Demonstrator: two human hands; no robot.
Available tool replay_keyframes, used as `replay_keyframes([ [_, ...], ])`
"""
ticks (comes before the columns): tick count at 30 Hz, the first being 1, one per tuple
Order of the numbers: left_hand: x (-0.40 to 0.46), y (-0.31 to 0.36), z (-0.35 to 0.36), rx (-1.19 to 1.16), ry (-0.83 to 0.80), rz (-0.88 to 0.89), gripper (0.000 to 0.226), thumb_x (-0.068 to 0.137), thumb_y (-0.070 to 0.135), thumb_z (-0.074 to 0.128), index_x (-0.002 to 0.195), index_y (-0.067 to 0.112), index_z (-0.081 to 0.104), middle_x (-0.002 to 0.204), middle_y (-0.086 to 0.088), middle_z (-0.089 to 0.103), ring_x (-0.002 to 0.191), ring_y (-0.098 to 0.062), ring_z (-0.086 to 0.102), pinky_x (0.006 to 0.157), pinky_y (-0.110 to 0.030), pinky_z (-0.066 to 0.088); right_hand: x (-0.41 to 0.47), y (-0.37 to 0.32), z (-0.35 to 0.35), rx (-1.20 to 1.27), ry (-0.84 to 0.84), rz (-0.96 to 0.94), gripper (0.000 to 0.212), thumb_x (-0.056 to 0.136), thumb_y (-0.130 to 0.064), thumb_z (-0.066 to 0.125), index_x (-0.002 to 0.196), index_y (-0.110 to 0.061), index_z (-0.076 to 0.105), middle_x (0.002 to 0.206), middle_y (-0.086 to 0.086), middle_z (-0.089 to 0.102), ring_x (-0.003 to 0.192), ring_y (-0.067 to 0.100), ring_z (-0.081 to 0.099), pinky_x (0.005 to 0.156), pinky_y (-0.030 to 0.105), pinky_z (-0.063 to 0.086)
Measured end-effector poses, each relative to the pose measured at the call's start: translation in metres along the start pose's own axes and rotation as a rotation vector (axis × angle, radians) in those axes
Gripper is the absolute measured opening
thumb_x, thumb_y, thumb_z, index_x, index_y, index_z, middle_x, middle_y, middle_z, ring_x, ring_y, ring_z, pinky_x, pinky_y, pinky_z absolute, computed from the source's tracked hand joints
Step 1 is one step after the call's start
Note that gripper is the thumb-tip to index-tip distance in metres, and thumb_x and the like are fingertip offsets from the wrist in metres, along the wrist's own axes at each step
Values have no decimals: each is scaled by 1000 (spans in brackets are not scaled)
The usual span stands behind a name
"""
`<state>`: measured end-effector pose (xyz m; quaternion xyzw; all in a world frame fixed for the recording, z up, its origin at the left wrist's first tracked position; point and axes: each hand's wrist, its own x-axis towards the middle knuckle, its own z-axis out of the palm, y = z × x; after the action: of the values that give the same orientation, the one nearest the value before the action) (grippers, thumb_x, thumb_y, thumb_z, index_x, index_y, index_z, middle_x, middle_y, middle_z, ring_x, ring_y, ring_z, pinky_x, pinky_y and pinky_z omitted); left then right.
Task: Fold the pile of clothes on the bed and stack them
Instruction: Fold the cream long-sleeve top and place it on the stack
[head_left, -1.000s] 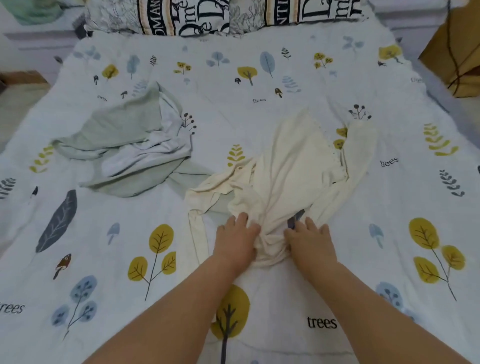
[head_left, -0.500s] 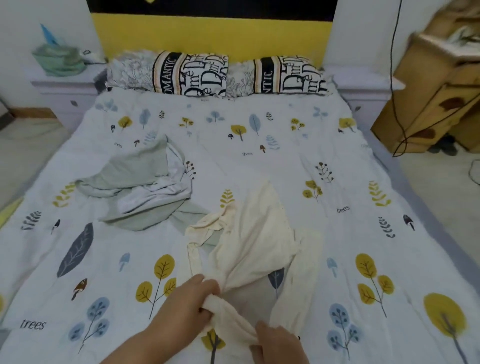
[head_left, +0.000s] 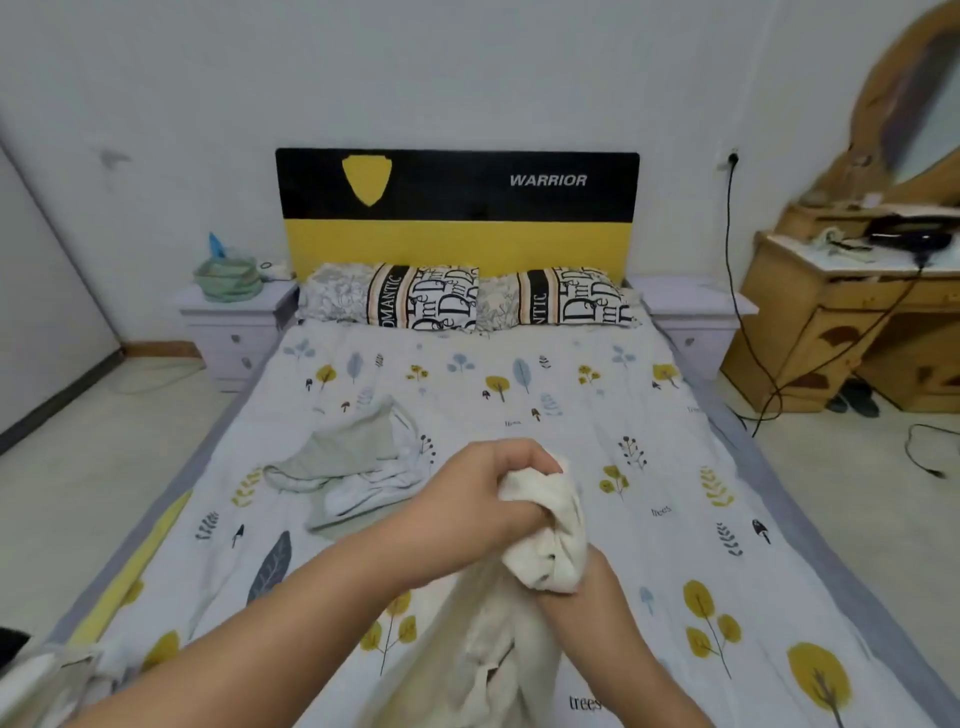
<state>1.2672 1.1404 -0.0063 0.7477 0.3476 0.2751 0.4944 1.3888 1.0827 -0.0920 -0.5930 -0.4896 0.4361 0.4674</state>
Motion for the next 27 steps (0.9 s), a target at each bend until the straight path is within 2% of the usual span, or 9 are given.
replay_keyframes([
  [3,-17,32,-23,-76,170,31,28,83,17,65,99,38,58,102,8,62,87,-7,62,72,-20,49,-12,-51,-12,130,8,-65,14,75,-21,63,71,-33,69,71,-27,68,65,-13,61,54,5,44],
  [5,-33,47,-34,-61,257,30,22,87,33,60,105,43,50,105,10,55,88,-4,58,74,-18,46,-25,-83,-18,177,-7,-94,22,70,-26,64,81,-43,72,83,-24,71,79,-7,65,67,13,51],
  [7,-54,53,-39,-33,262,-20,31,81,58,56,106,43,47,105,13,54,93,1,55,76,-16,42,-40,-112,-24,238,-5,-105,22,75,-26,72,93,-39,71,96,-13,73,93,9,67,82,34,54],
  [9,-76,53,-41,22,169,-98,49,68,66,59,109,42,48,106,13,56,97,6,54,81,-15,43,-53,-139,-31,350,-7,-125,17,79,-21,72,91,-32,73,97,-6,73,94,14,69,77,34,56],
  [12,-104,55,-37,104,-35,-168,50,67,54,67,108,28,59,107,3,65,101,-9,61,91,-32,50,-70,-180,-39,484,-28,-167,14,80,-17,66,90,-24,73,93,0,74,87,14,71,62,25,57],
  [16,-121,59,-41,220,-4,-209,27,88,25,62,96,-1,60,91,-17,65,82,-21,60,79,-40,49,-88,-214,-50,529,71,-156,14,84,-14,64,97,-18,67,90,3,75,82,15,71,65,31,58],
  [18,-126,69,-51,170,111,-180,17,92,15,56,79,5,59,71,-4,57,69,-16,52,63,-27,41,-95,-220,-57,519,126,-150,11,86,-12,63,95,-18,67,88,4,74,79,17,71,64,33,56],
  [20,-130,90,-68,75,271,-129,25,92,10,53,69,16,58,61,5,56,60,-11,51,54,-20,39,-100,-218,-65,506,174,-118,11,87,-9,61,95,-16,66,83,6,74,73,19,72,55,31,55],
  [27,-117,174,-91,-108,457,103,30,91,16,54,64,23,64,64,2,62,60,-11,56,52,-22,43,-119,-170,-54,296,223,131,12,83,6,60,91,2,68,69,10,71,60,21,68,48,26,50],
])
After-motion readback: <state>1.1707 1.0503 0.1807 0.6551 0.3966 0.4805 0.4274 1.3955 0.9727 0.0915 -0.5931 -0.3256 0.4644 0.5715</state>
